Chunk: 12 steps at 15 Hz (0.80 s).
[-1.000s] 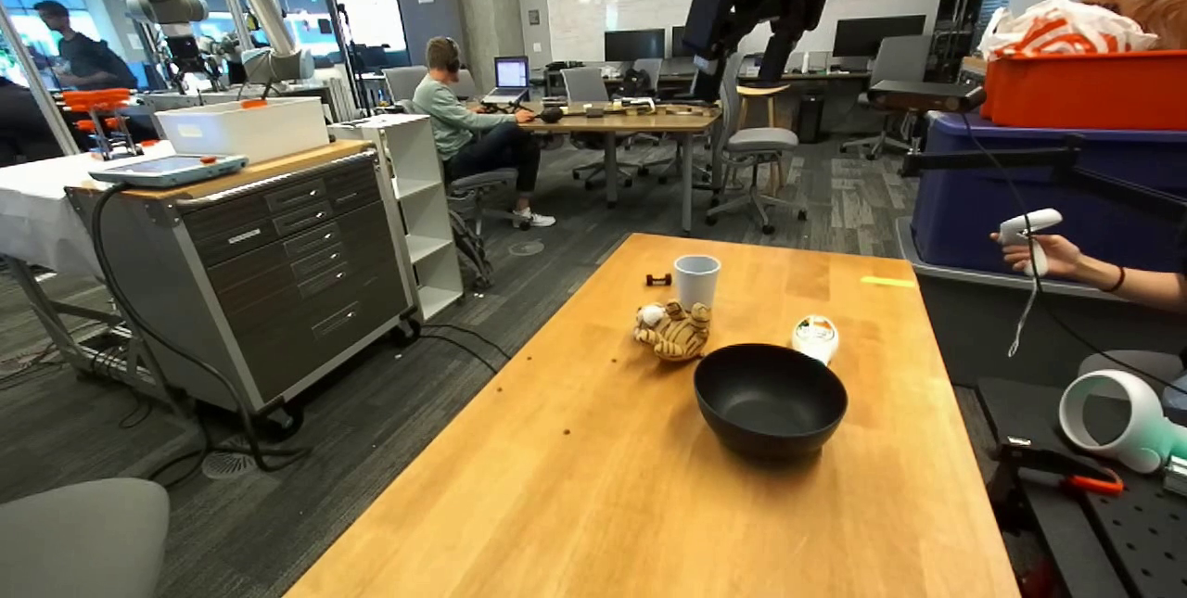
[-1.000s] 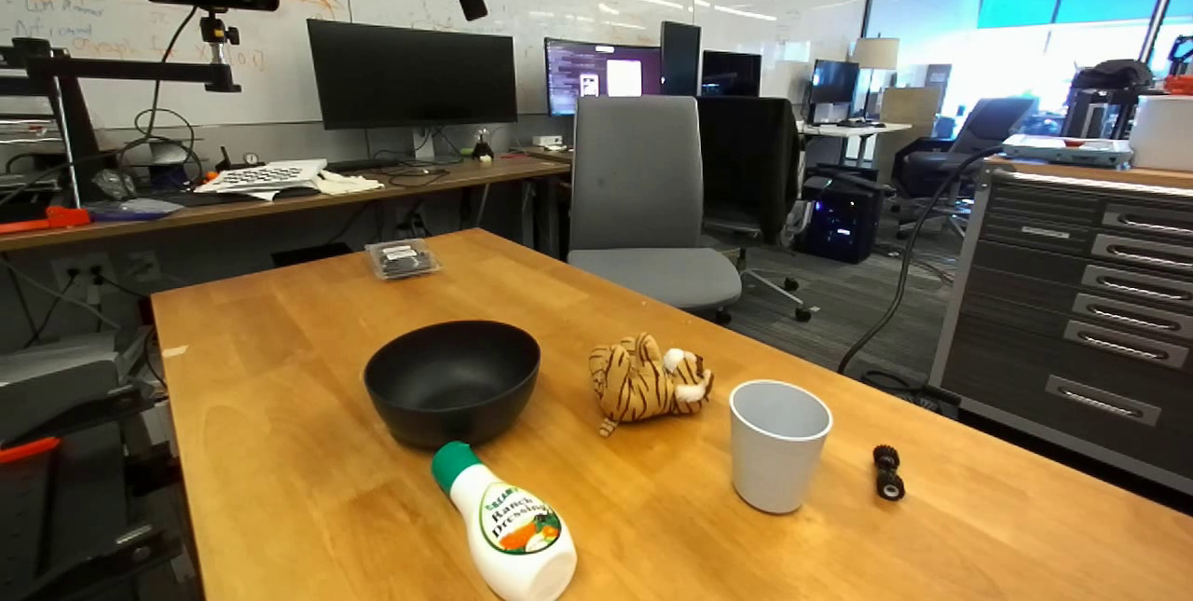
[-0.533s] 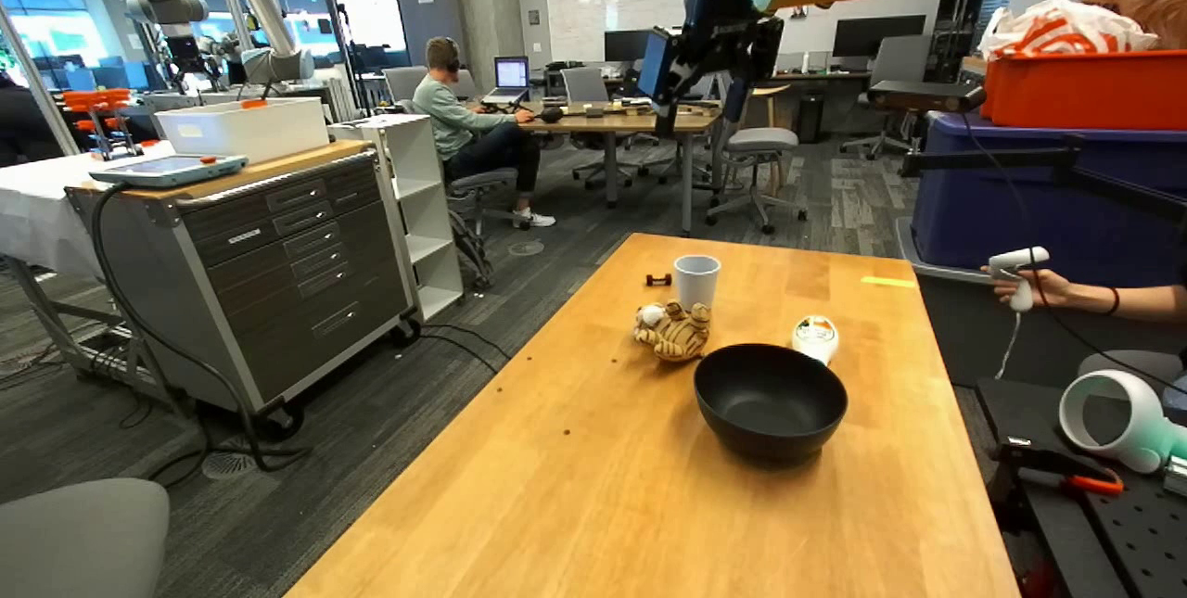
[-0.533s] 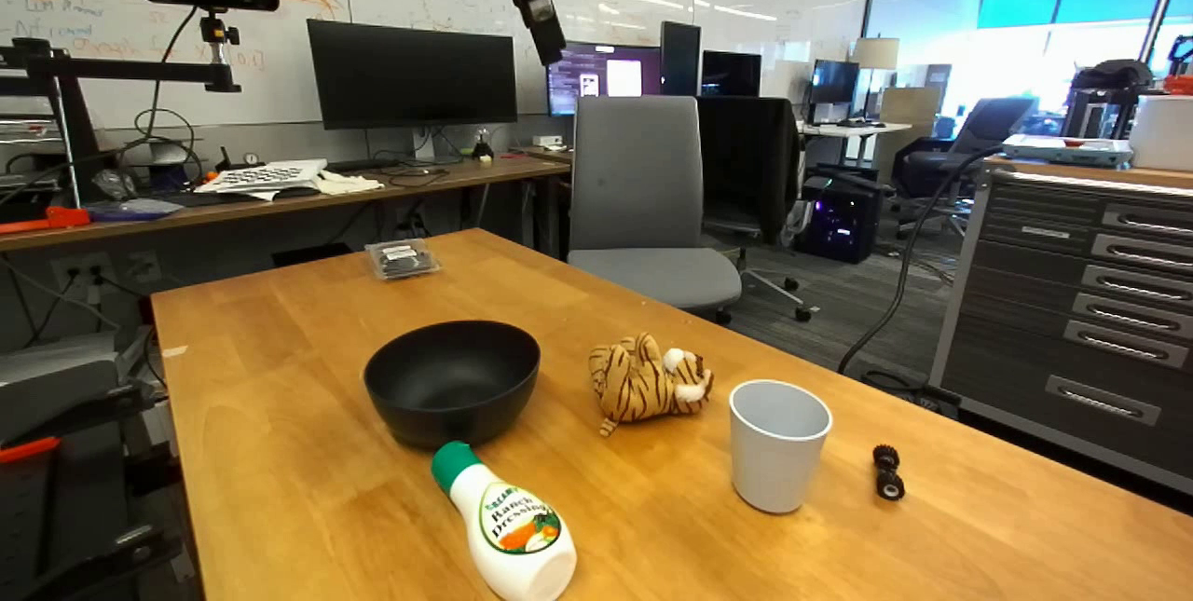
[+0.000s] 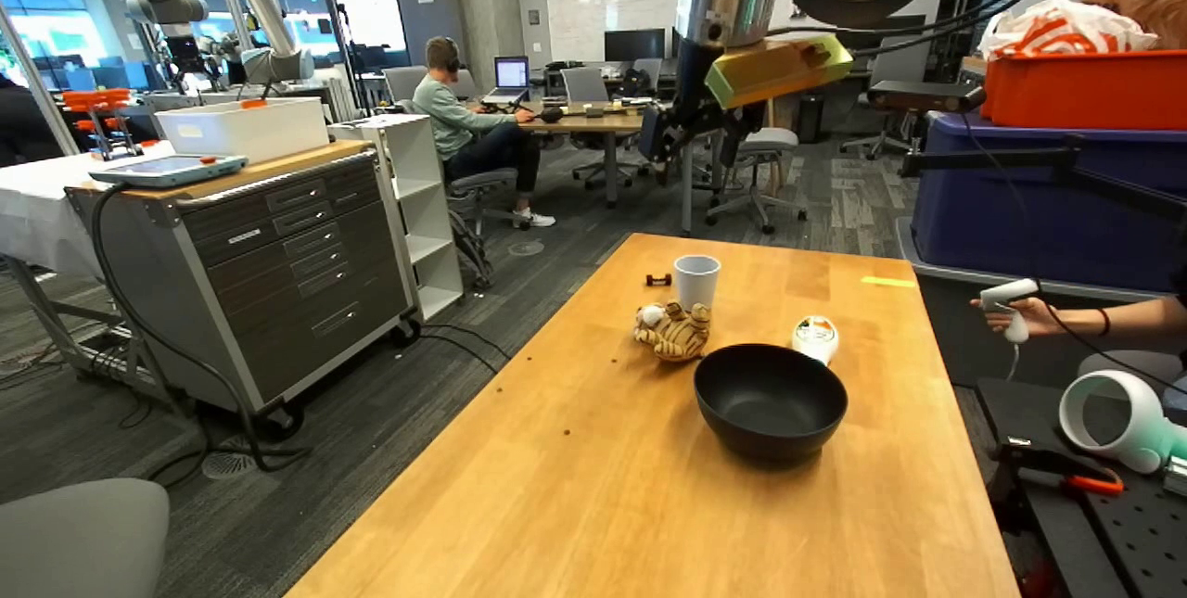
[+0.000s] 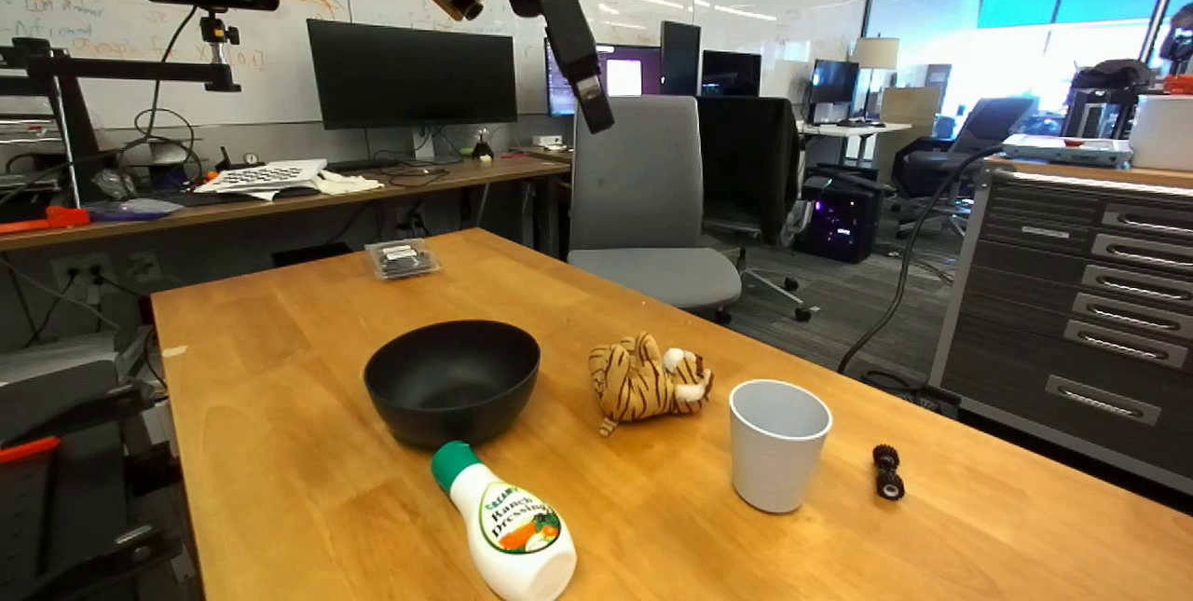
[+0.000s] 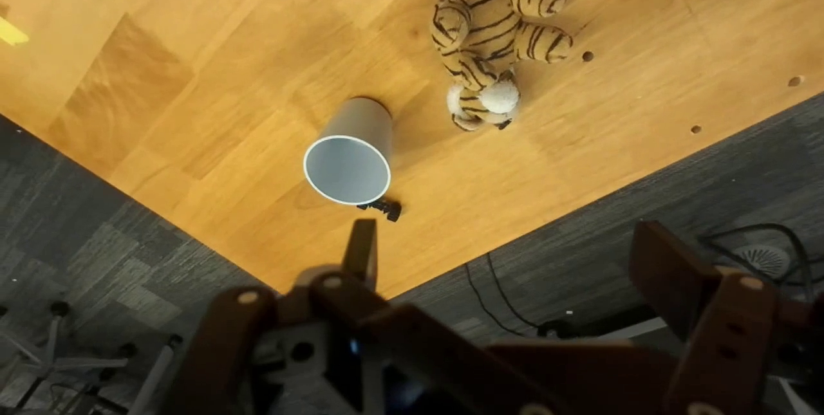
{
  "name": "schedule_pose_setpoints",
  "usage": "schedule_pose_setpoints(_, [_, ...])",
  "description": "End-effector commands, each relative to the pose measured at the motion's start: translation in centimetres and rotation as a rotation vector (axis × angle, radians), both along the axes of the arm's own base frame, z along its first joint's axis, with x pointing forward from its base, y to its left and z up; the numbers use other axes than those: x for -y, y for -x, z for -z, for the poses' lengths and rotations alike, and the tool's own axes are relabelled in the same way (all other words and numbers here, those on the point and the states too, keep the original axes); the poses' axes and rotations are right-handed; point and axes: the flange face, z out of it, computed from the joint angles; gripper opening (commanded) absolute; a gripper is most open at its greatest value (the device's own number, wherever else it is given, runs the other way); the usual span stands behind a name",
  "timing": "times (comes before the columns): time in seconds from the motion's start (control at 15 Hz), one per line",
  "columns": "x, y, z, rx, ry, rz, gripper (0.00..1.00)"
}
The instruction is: Put the tiger plush in the bowl
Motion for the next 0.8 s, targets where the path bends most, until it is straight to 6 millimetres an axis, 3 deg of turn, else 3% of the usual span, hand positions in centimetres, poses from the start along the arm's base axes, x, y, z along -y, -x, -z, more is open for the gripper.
schedule_pose_setpoints(0.0, [1.0, -1.2, 2.0, -0.016, 0.006, 0.003, 1.00])
schedule_pose_setpoints(0.73, [4.7, -1.0, 9.7, -0.173, 0.022, -0.007, 1.00])
